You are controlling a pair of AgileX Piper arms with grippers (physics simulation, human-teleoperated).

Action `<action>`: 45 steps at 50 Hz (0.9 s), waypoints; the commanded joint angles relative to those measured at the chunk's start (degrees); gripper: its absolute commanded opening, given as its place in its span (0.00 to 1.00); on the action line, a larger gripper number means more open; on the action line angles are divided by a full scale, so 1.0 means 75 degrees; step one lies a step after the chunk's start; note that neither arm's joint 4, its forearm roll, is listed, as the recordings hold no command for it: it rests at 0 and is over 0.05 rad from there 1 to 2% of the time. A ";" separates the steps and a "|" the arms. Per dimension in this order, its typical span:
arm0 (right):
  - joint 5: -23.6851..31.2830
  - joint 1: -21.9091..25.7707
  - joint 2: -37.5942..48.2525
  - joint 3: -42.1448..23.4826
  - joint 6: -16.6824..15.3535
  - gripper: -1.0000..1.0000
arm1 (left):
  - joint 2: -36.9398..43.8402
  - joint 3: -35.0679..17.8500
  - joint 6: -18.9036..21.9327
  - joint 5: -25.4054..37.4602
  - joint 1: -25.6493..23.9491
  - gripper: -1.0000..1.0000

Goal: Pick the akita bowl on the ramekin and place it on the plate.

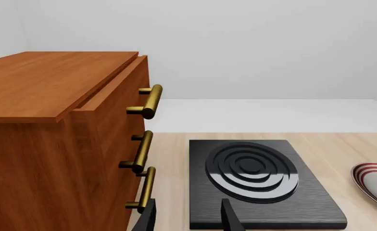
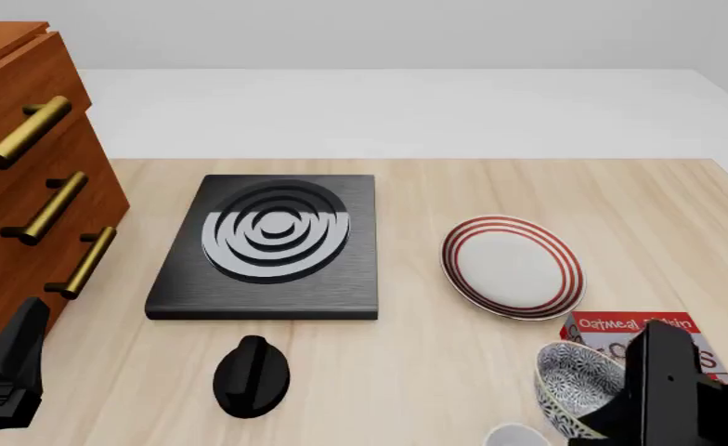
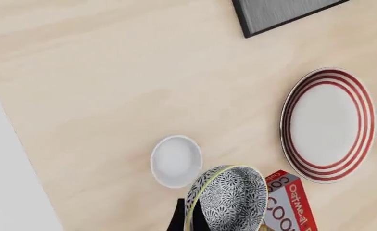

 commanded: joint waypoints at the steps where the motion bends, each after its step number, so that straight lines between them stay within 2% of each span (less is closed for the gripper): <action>1: 0.0451 -0.0529 -0.0321 -0.0533 -0.0650 0.00 | 0.0000 0.0000 0.0000 0.0000 0.0000 1.00; 7: 0.0343 -0.0752 -0.0196 -0.0647 -0.0969 0.00 | 0.0000 0.0000 0.0000 0.0000 0.0000 1.00; 24: -0.0178 -0.1371 0.0614 -0.1016 -0.1457 0.00 | 0.0000 0.0000 0.0000 0.0000 0.0000 1.00; 26: -0.0295 -0.1478 0.0721 -0.1049 -0.1621 0.00 | 0.0000 0.0000 0.0000 0.0000 0.0000 1.00; 30: -0.0357 -0.1500 0.0992 -0.1392 -0.1605 0.00 | 0.0000 0.0000 0.0000 0.0000 0.0000 1.00; 40: -0.0695 -0.1617 0.1372 -0.1452 -0.1663 0.00 | 0.0000 0.0000 0.0000 0.0000 0.0000 1.00; 45: -0.0961 -0.1923 0.1656 -0.1597 -0.1889 0.00 | 0.0000 0.0000 0.0000 0.0000 0.0000 1.00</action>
